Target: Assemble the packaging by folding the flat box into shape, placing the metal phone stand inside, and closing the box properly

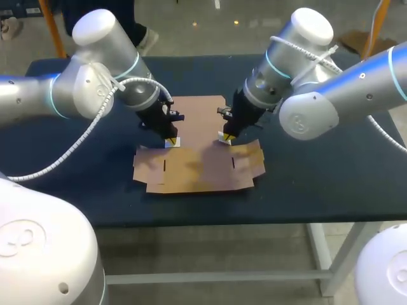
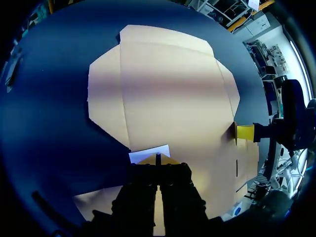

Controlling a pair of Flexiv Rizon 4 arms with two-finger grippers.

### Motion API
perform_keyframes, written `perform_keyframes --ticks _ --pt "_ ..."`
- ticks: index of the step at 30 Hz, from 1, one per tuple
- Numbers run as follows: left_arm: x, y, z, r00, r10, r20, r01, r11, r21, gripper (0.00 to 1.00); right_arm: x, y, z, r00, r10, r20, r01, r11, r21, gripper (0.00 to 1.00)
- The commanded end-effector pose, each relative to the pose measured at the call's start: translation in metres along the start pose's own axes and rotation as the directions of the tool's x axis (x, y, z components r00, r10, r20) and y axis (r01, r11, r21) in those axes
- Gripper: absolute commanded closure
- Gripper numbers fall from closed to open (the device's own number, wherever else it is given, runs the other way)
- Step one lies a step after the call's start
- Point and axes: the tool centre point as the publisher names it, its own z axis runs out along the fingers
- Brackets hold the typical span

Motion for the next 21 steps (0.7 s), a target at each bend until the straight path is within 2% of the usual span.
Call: perform_keyframes --ticks 1,17,21 --pt "0.0 0.004 -0.001 1.0 -0.005 0.018 0.005 1.0 0.013 1.0 0.006 0.003 0.008 1.0 0.001 0.03 -0.001 1.0 -0.004 1.0" --pt "-0.007 0.01 0.006 0.999 -0.016 0.047 0.016 1.0 0.016 1.0 0.006 -0.002 0.028 0.992 0.016 0.122 -0.016 1.0 -0.005 1.0" --pt "-0.007 0.012 0.007 0.998 -0.015 0.057 0.014 1.0 0.017 1.0 0.002 -0.002 0.03 0.992 0.024 0.124 -0.024 1.0 -0.001 1.0"
